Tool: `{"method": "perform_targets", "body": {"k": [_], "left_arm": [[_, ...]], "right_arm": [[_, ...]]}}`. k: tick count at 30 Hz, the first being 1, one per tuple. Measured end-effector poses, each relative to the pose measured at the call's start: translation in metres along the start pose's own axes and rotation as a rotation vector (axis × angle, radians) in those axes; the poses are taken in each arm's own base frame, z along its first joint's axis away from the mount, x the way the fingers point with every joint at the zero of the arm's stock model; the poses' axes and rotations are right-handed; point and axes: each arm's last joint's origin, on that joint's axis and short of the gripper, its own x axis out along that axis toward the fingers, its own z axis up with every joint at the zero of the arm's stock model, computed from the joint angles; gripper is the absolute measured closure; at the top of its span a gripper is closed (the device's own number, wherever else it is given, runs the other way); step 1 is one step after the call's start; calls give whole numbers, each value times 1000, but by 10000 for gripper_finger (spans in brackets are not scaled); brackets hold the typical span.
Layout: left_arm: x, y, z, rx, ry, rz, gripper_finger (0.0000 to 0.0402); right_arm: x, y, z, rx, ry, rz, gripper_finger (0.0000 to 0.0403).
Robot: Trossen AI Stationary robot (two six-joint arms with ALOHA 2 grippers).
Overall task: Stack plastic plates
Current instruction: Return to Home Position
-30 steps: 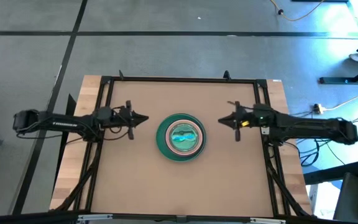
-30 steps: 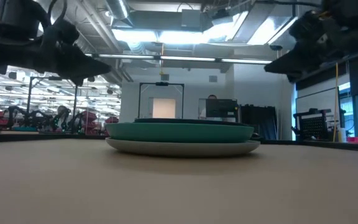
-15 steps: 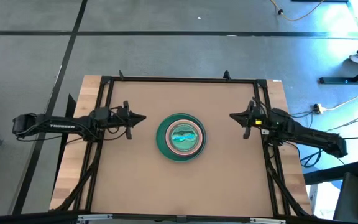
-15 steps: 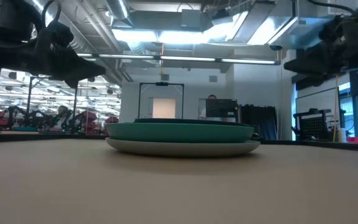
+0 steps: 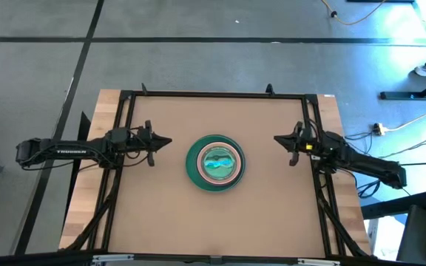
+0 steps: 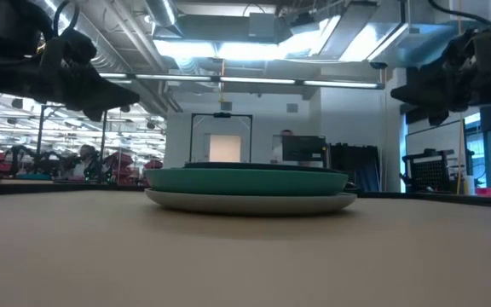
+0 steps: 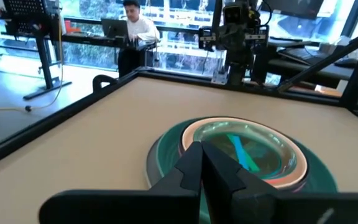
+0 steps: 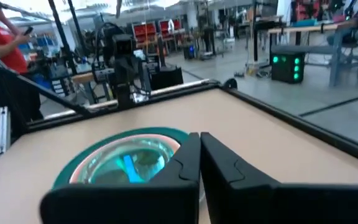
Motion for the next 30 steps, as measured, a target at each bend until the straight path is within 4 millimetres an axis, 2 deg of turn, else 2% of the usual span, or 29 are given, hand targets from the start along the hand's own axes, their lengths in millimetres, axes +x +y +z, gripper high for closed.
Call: {"method": "perform_targets", "body": {"k": [7, 15, 30], "left_arm": [[-1, 0, -2, 1, 21, 6, 400], [-2, 2, -14, -22, 148, 36, 400], [-2, 2, -15, -18, 156, 41, 400]], "right_arm": [[1, -1, -2, -5, -9, -7, 398], [1, -1, -2, -6, -11, -16, 398], [1, -1, -2, -7, -9, -17, 398]]}}
